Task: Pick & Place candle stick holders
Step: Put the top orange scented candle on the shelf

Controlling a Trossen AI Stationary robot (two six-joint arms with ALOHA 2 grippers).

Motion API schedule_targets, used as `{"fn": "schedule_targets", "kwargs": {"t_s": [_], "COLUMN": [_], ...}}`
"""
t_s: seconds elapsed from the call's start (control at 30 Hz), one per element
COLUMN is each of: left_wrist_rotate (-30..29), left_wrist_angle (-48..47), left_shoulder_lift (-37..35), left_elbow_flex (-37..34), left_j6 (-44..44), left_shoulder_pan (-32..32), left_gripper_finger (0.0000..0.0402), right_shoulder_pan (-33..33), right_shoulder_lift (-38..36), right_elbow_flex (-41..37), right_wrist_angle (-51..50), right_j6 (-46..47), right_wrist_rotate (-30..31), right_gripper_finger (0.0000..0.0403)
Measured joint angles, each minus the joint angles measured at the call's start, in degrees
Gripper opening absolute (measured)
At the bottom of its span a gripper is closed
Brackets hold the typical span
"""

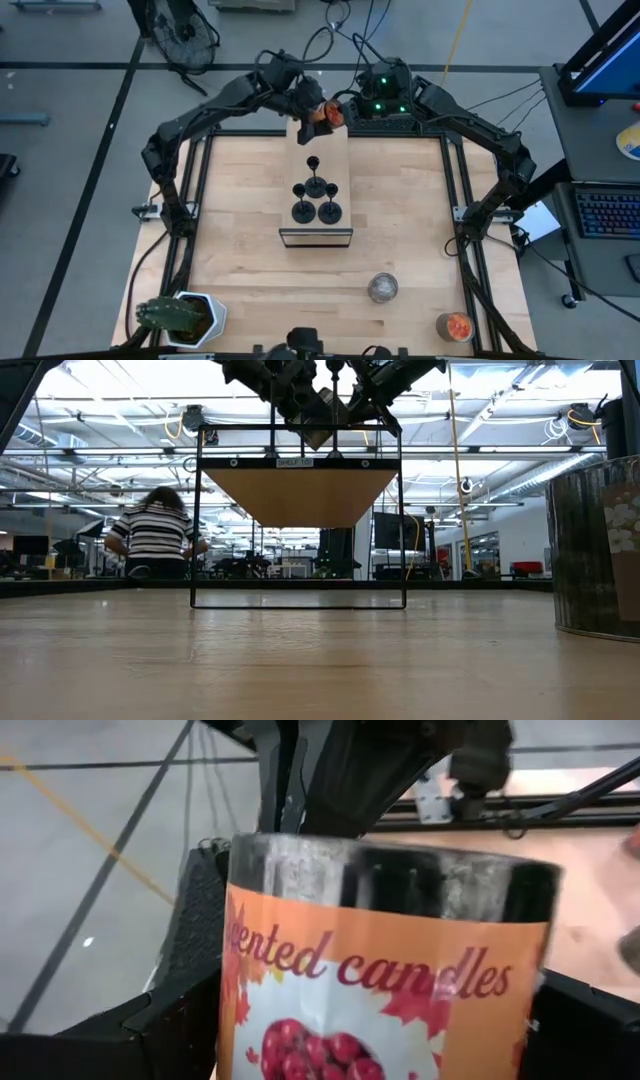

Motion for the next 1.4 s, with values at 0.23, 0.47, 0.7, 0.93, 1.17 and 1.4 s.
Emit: {"fn": "schedule_targets", "kwargs": {"t_s": [0.23, 0.47, 0.7, 0.93, 1.17, 1.4], "left_wrist_rotate": [-8.45, -9.84, -10.04, -10.33, -9.51, -9.75], "left_wrist_angle": [0.07, 0.22, 0.22, -0.1, -0.09, -1.2], "left_shoulder_lift": [0.0, 0.0, 0.0, 0.0, 0.02, 0.02], "left_elbow_flex": [-0.02, -0.02, -0.02, -0.07, -0.09, -0.09], "left_j6": [3.53, 3.09, 3.33, 3.35, 2.51, 2.2], "left_shoulder_pan": [-2.2, -2.81, -2.84, -2.89, -3.07, -3.13], "left_gripper_finger": [0.0395, 0.0395, 0.0395, 0.0351, 0.0349, 0.0349], "right_shoulder_pan": [0.09, 0.36, 0.55, 0.52, 0.52, 0.55], "right_shoulder_lift": [-0.02, -0.02, -0.07, -0.07, -0.13, -0.13], "right_elbow_flex": [0.0, 0.0, 0.0, 0.0, 0.04, 0.04], "right_wrist_angle": [0.07, 0.01, -0.04, 0.08, -0.39, -0.54], "right_j6": [0.26, 0.61, 0.59, 0.61, 0.61, -0.32], "right_wrist_rotate": [0.24, 0.12, 0.27, 0.31, 0.27, 0.29], "right_gripper_finger": [0.0, 0.0, 0.0, 0.0, 0.0, 0.0]}}
